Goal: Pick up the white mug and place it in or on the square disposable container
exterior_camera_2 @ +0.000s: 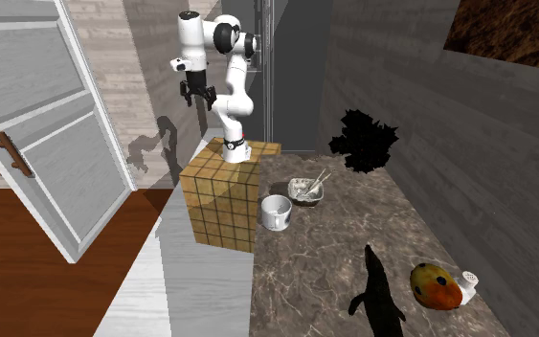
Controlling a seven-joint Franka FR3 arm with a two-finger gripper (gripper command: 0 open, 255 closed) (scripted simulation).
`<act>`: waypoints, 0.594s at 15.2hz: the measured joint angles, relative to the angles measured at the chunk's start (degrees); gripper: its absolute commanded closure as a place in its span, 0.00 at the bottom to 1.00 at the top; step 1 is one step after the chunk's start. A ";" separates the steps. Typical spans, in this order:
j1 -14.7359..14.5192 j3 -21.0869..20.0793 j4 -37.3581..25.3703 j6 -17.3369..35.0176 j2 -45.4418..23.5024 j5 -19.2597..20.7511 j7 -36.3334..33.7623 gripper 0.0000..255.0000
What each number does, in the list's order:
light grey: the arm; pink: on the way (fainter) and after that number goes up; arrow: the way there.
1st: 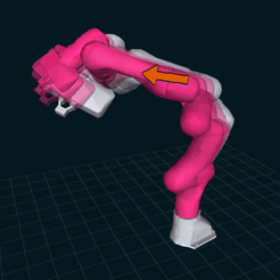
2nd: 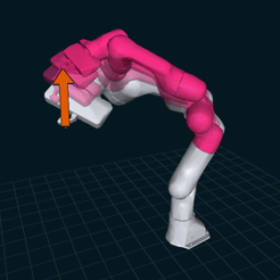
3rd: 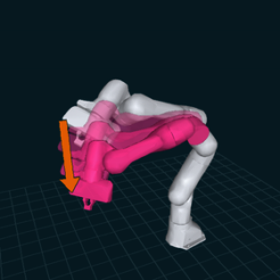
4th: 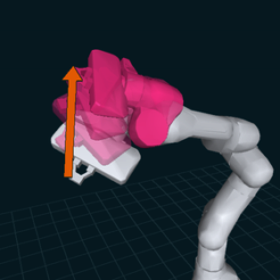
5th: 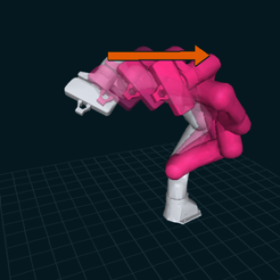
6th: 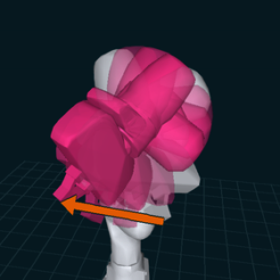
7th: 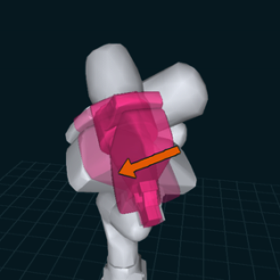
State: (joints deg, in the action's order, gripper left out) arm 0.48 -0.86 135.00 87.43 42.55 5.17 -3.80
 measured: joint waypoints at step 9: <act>-2.34 -5.02 0.12 9.83 -8.55 -4.63 -6.70 0.00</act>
State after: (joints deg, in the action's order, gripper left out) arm -1.86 -5.87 135.12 97.26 34.00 0.54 -10.51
